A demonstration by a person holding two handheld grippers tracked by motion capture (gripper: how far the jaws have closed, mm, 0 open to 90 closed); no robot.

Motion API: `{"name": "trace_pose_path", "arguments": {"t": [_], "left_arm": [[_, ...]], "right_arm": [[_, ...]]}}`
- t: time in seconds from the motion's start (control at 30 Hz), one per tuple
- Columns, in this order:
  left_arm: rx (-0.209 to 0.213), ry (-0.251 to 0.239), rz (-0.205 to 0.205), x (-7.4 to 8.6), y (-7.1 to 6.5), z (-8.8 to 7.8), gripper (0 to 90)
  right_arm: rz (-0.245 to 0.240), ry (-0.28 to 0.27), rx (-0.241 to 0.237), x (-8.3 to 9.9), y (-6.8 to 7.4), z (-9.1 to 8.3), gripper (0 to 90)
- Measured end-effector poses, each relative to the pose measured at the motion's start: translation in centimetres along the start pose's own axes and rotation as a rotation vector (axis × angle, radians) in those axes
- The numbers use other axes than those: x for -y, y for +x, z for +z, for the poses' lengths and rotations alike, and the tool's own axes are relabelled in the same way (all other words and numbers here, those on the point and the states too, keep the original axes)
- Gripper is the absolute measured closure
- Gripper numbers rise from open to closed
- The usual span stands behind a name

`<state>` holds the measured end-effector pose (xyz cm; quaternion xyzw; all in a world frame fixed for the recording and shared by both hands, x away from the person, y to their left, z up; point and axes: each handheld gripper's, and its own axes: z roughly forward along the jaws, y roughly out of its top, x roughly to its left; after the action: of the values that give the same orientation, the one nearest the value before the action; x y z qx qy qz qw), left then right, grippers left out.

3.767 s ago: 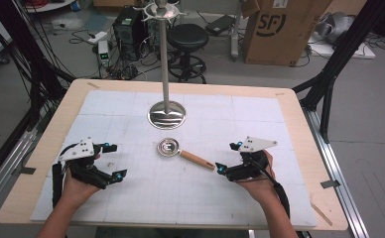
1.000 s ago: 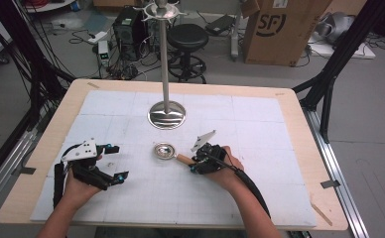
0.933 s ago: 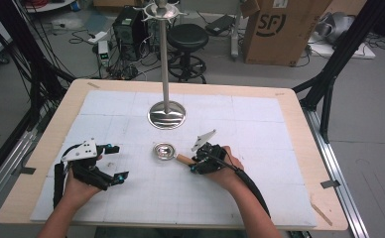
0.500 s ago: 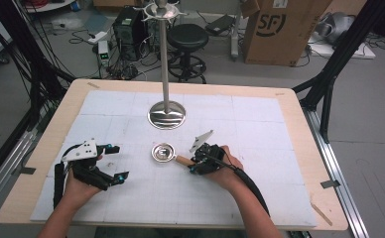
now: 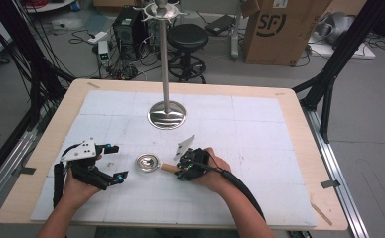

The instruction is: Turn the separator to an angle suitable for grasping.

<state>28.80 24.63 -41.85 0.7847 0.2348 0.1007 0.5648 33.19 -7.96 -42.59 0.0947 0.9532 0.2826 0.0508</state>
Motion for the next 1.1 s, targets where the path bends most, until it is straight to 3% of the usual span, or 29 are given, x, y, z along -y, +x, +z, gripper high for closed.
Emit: {"name": "trace_pose_path", "arguments": {"t": [0.37, 0.6, 0.8, 1.1], "left_arm": [[0.005, 0.007, 0.007, 0.0, -0.1, 0.0, 1.6], [0.005, 0.015, 0.010, 0.0, -0.2, 0.0, 1.6], [0.005, 0.020, 0.010, 0.0, -0.3, 0.1, 1.6], [0.005, 0.018, 0.006, 0.0, -0.2, 0.1, 1.6]], "right_arm": [[-0.089, -0.019, -0.051, -3.7, 1.8, 2.4, 67.1], [-0.080, -0.022, -0.070, -3.8, 1.7, 2.3, 62.4], [-0.051, -0.067, -0.073, -3.4, 1.7, 0.3, 56.8], [0.058, -0.195, 0.007, 0.8, 0.9, -5.4, 49.2]]}}
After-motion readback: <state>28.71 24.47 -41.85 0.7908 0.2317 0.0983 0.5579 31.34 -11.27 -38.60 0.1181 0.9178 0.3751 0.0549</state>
